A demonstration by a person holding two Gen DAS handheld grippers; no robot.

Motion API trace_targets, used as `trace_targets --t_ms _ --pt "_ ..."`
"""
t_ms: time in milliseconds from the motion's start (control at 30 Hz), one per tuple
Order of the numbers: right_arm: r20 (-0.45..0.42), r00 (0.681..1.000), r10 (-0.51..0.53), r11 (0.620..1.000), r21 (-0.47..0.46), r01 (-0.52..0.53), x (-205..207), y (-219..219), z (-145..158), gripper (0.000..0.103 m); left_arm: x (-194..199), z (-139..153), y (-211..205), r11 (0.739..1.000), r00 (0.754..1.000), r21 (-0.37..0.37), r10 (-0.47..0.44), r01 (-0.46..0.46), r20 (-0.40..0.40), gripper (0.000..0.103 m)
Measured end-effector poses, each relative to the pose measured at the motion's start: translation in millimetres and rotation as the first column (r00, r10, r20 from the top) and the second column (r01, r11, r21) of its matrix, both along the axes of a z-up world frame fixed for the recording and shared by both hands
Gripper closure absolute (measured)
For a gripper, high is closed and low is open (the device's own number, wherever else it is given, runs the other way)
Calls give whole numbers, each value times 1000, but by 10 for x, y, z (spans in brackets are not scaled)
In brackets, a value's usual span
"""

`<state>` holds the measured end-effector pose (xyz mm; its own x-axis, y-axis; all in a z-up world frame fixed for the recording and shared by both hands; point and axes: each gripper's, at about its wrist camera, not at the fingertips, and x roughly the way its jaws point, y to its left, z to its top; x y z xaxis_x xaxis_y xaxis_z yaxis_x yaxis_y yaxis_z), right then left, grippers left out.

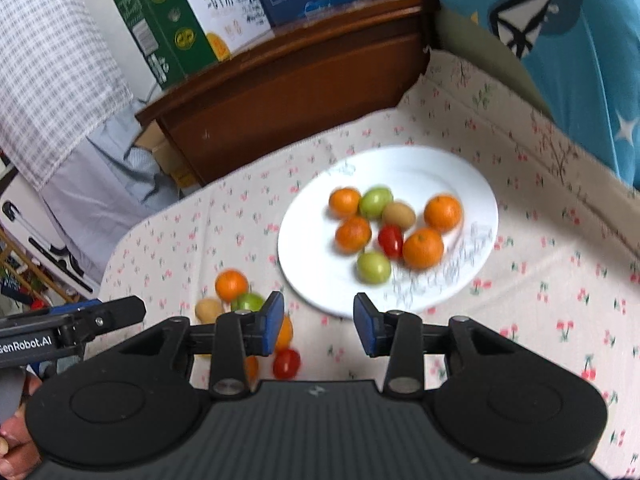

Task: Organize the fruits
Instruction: 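Withdraw both open tools from the plate toward the fruit cluster, then grasp a red cherry tomato with the right tool while the left tool grasps a mandarin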

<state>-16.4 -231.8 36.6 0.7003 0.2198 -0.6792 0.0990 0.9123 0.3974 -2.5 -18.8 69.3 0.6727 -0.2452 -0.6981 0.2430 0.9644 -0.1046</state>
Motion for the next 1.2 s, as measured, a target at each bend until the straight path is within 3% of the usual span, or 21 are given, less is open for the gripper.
trace_targets --t_ms 500,967,1033,1200 --pt "-25 994 109 993 -37 -110 -36 281 -231 64 -153 -239 94 997 999 77 31 -27 -42 21" --pt "-26 990 140 986 -86 -142 68 439 -346 78 -181 -304 60 997 999 77 -10 13 -39 22" --pt "-23 989 147 983 -105 -149 64 463 -352 83 -180 -326 40 998 999 66 -21 24 -48 22" --pt "-16 989 148 982 -113 -148 35 431 -310 84 -198 -385 -73 996 997 59 -61 64 -52 23"
